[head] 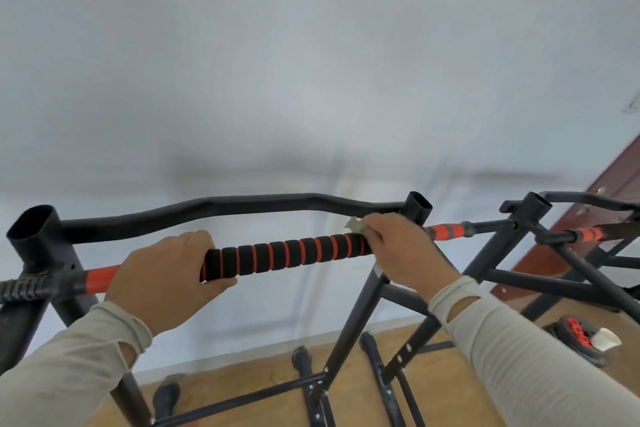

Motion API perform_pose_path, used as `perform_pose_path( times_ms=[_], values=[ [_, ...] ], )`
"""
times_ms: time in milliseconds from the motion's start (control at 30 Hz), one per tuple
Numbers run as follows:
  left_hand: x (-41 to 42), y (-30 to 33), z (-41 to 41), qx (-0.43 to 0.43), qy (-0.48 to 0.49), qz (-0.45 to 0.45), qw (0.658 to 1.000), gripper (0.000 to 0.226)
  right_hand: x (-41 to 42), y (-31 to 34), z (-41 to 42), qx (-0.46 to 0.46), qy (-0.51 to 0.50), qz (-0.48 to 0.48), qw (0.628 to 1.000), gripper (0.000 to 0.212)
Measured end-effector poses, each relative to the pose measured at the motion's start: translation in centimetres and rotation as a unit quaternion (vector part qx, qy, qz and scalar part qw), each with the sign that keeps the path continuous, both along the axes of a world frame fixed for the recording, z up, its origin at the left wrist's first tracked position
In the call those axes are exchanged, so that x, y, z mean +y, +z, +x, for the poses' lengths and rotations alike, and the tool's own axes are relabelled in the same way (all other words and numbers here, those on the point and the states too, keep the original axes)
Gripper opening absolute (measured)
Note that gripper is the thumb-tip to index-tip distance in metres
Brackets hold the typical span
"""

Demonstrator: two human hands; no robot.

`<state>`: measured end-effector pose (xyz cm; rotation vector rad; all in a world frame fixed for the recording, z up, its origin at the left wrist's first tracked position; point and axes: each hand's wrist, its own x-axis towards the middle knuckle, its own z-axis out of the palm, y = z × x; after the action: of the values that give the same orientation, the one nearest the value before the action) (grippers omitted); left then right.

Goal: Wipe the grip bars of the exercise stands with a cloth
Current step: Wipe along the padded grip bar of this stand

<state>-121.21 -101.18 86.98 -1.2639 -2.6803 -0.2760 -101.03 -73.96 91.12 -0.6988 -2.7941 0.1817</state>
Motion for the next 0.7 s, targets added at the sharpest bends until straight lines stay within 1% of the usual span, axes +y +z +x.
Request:
perform_pose_path(
  times_ms=[67, 100, 133, 200, 233, 267, 300, 333, 400, 433, 467, 533, 567, 600, 633, 700],
  values=[
    [0.0, 0.0, -0.2, -0.001, 0.004, -0.002, 1.0, 0.045, 2.1, 1.9, 1.1, -0.113, -0.03, 0.079, 0.99, 0.016],
    [0.0, 0.0, -0.2, -0.001, 0.005, -0.005, 1.0, 0.046, 3.0, 2.5, 1.4, -0.152, -0.054, 0.109, 0.981, 0.018],
    [-0.1, 0.0, -0.2, -0.001, 0.006, -0.008, 1.0, 0.046, 3.5, 2.6, 1.3, -0.174, -0.069, 0.131, 0.974, 0.023],
    [0.1, 0.3, -0.1, -0.002, 0.009, -0.015, 1.0, 0.046, 2.8, 1.8, 0.1, -0.186, -0.062, 0.162, 0.967, 0.029],
    [0.1, 0.5, -0.1, -0.003, 0.01, -0.019, 1.0, 0.045, 1.7, 1.0, -0.9, -0.179, -0.051, 0.165, 0.969, 0.028],
    [0.1, 0.7, -0.1, -0.006, 0.01, -0.026, 1.0, 0.045, 0.0, 0.1, -2.0, -0.152, -0.041, 0.153, 0.976, 0.023],
    [0.2, 1.0, -0.1, -0.013, 0.008, -0.034, 0.999, 0.045, -2.0, -0.7, -3.2, -0.099, -0.033, 0.121, 0.987, 0.017],
    [0.2, 1.3, -0.1, -0.028, 0.005, -0.043, 0.999, 0.045, -4.2, -1.4, -4.5, -0.03, -0.018, 0.069, 0.997, 0.012],
    [0.3, 1.7, -0.4, -0.065, -0.003, -0.057, 0.996, 0.045, -8.4, -2.5, -6.4, 0.081, 0.021, -0.02, 0.996, 0.023],
    [0.4, 1.9, -0.6, -0.086, -0.006, -0.063, 0.994, 0.045, -10.2, -3.0, -6.8, 0.115, 0.041, -0.033, 0.992, 0.027],
    [0.5, 2.1, -0.9, -0.108, -0.008, -0.067, 0.992, 0.045, -11.2, -3.5, -6.9, 0.132, 0.062, -0.021, 0.989, 0.026],
    [0.6, 2.3, -1.4, -0.145, -0.011, -0.068, 0.987, 0.047, -10.8, -3.9, -6.2, 0.135, 0.113, 0.041, 0.984, 0.016],
    [0.5, 2.4, -1.5, -0.154, -0.012, -0.064, 0.986, 0.05, -9.6, -3.7, -5.6, 0.122, 0.127, 0.077, 0.981, 0.011],
    [0.3, 2.3, -1.5, -0.153, -0.008, -0.058, 0.987, 0.056, -8.1, -3.4, -4.9, 0.101, 0.121, 0.11, 0.981, 0.014],
    [0.0, 2.1, -1.5, -0.133, 0.001, -0.051, 0.99, 0.062, -6.2, -2.9, -4.0, 0.066, 0.092, 0.135, 0.984, 0.02],
    [-0.7, 1.2, -1.1, -0.037, 0.031, -0.039, 0.998, 0.072, -2.6, -1.6, -2.0, -0.007, 0.004, 0.175, 0.985, 0.028]
  ],
)
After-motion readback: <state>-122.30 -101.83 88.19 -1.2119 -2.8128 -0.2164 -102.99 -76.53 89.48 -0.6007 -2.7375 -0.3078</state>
